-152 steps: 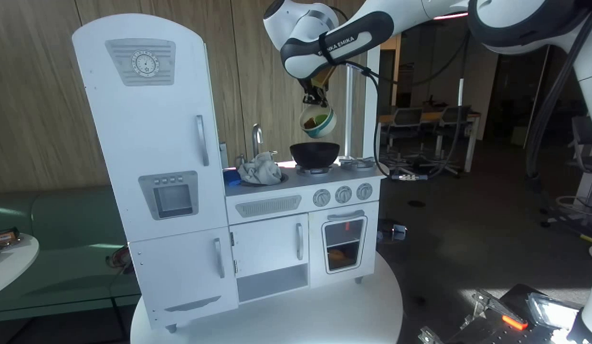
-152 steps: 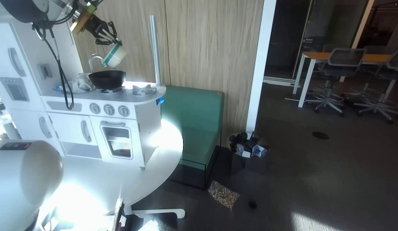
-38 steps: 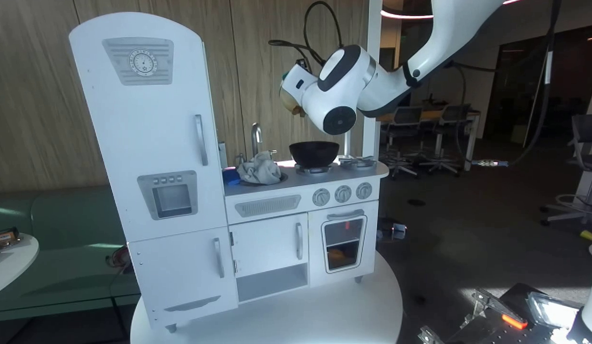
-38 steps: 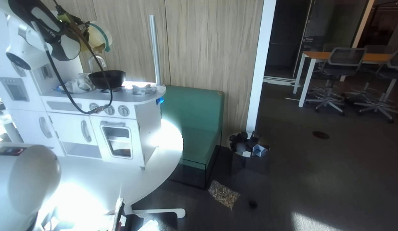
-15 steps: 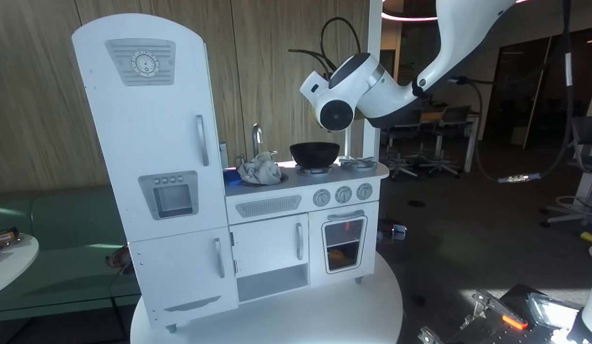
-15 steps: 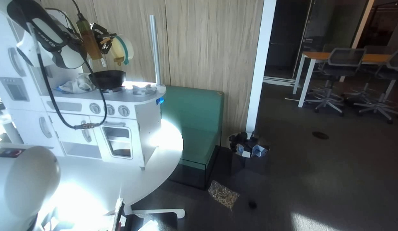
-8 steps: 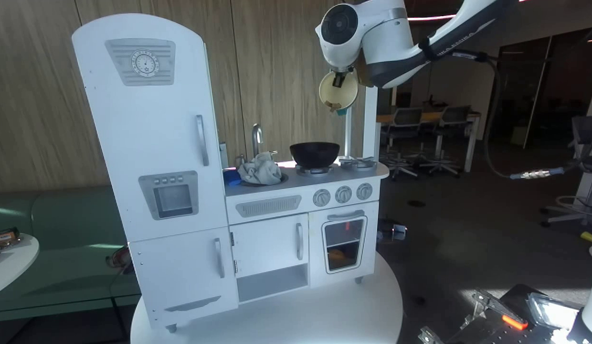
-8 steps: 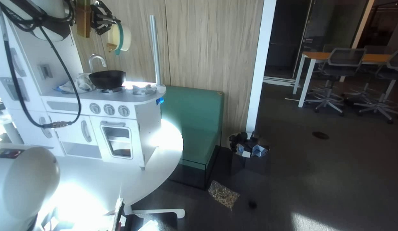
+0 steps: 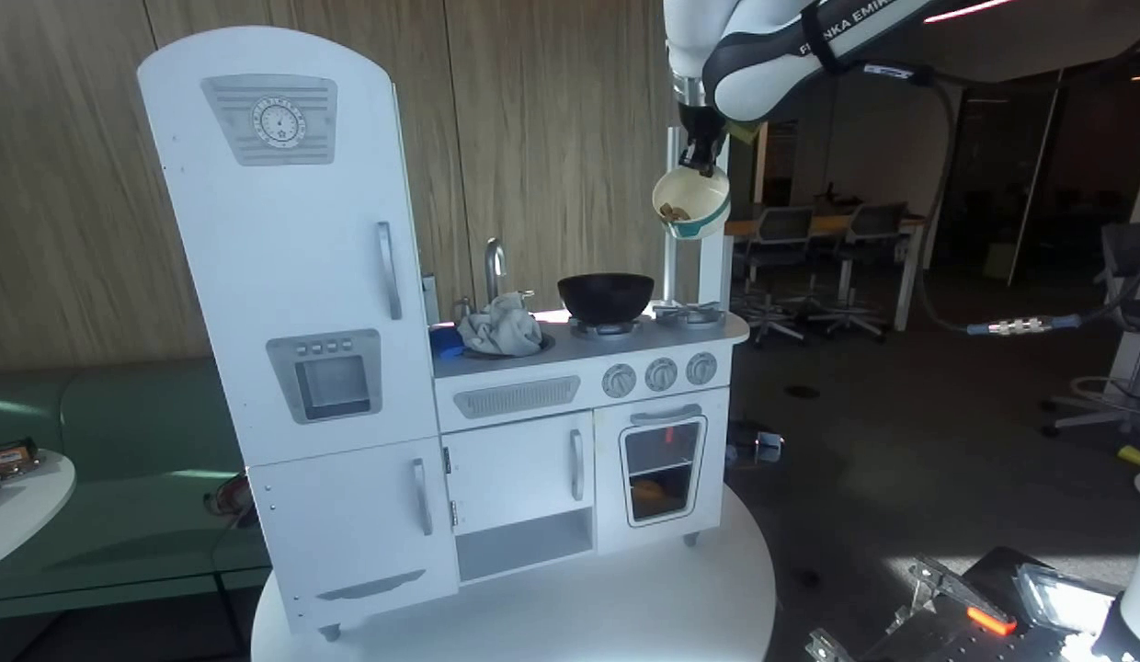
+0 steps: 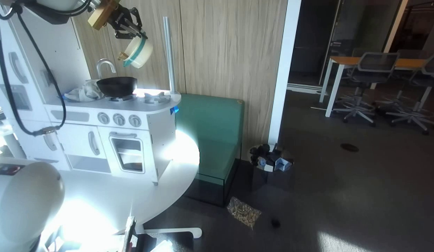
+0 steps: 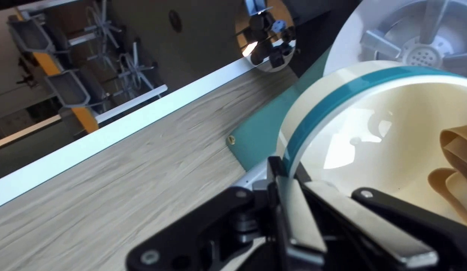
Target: Pick up the white bowl and pour all its contents into the black bowl, pick up the silver spoon from the sink and use it to mix the substance in the black bowl
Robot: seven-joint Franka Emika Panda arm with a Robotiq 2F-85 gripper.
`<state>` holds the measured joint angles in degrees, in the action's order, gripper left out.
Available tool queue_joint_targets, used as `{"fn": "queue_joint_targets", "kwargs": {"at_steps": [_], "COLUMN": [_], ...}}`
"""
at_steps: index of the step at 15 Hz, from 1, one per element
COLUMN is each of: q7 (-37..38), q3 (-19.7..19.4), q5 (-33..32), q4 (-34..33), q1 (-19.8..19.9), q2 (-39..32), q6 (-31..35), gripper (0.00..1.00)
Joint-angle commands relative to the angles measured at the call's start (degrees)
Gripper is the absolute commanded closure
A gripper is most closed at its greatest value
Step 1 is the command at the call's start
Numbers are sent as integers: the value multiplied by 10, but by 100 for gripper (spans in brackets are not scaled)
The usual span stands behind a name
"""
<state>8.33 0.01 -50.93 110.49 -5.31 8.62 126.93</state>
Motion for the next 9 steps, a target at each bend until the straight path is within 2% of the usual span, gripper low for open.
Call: {"fn": "queue_joint_targets", "kwargs": {"at_steps": [1,6,8,9], "q7": [-118,-260,-298,-298], "q3": [-10,-24,-29,-29], "q5": [163,385,451,456], "q4": [-35,-80,-106,-121], "q1": [12,29,36,42], "q2": [-12,-42,-61,-73], "q6": [-31,-116,-175,-210], "gripper": [98,98,98,98]}}
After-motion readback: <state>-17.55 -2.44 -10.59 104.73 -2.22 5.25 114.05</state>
